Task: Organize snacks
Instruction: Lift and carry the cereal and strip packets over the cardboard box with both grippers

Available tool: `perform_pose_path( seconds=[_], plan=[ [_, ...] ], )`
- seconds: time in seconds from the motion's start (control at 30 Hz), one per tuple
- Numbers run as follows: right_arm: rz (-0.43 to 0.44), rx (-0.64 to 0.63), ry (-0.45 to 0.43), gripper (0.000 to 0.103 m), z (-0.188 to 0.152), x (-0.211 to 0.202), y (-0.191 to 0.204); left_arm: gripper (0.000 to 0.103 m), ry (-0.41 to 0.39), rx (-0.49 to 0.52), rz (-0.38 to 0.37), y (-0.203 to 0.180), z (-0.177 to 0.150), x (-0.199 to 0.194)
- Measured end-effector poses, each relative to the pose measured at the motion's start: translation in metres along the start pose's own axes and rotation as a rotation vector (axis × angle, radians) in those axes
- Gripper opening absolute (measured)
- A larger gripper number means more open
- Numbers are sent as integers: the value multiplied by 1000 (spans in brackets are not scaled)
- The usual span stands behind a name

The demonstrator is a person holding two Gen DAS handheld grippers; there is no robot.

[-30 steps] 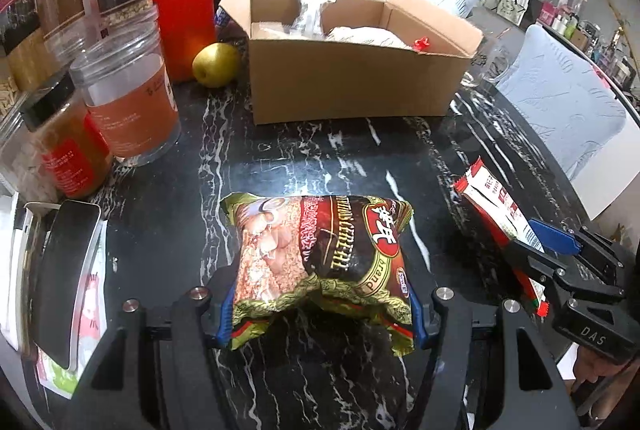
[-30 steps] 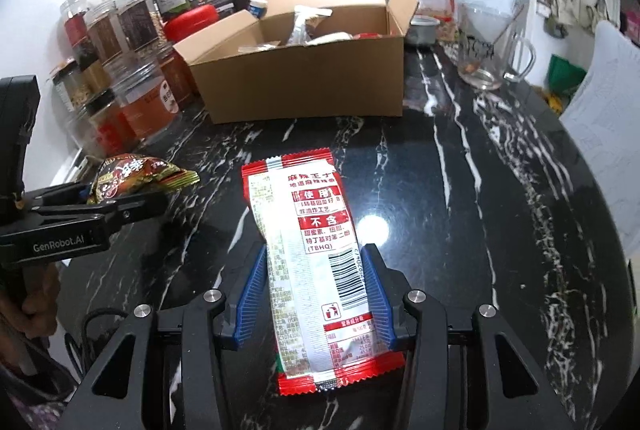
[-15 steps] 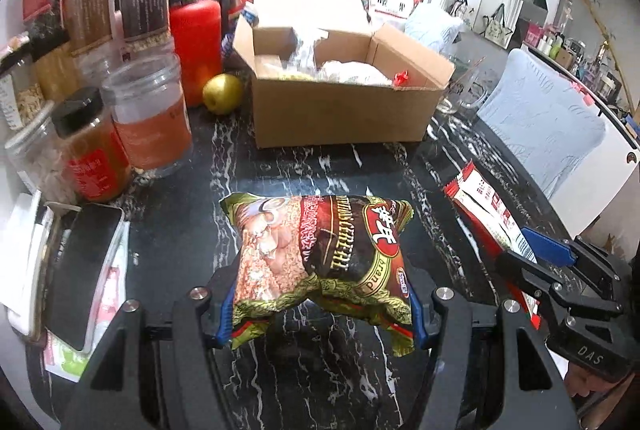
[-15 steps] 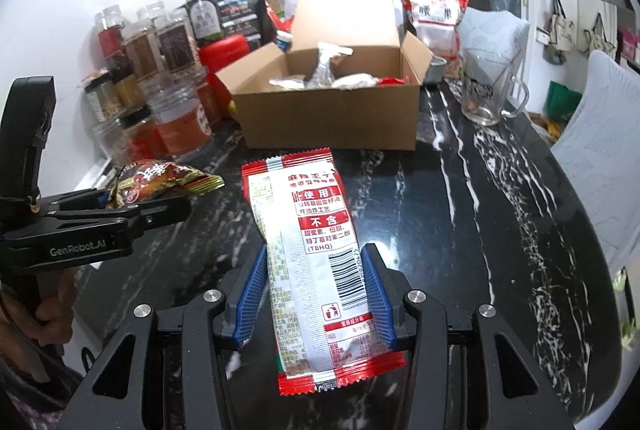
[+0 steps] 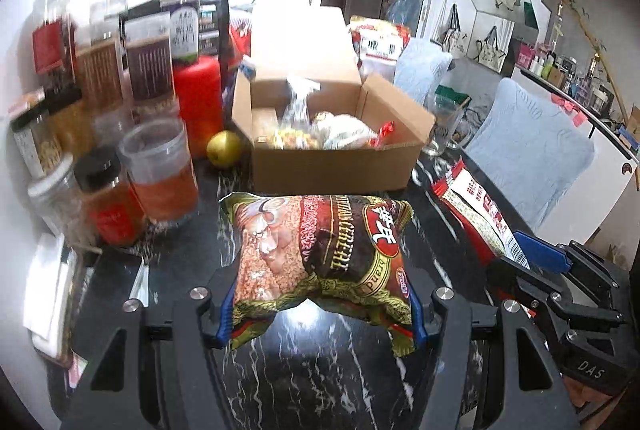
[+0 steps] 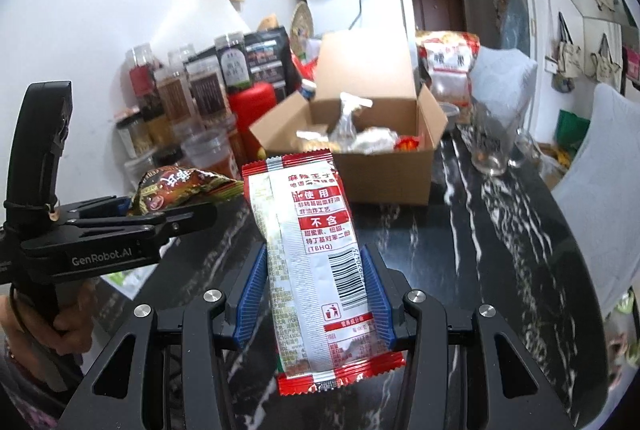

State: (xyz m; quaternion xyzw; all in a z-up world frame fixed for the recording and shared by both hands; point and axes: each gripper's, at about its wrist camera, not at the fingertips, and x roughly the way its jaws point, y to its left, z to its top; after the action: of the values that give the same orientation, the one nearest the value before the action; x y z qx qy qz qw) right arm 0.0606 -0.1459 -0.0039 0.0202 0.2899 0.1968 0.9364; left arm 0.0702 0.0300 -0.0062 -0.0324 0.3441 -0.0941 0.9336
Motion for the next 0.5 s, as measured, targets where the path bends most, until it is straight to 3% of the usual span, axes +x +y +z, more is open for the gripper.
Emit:
perform_pose_path(
  seconds=[0.5],
  plan=[
    [9, -25, -102, 47, 66, 7, -18, 63, -108, 41, 0, -8, 75, 7]
  ],
)
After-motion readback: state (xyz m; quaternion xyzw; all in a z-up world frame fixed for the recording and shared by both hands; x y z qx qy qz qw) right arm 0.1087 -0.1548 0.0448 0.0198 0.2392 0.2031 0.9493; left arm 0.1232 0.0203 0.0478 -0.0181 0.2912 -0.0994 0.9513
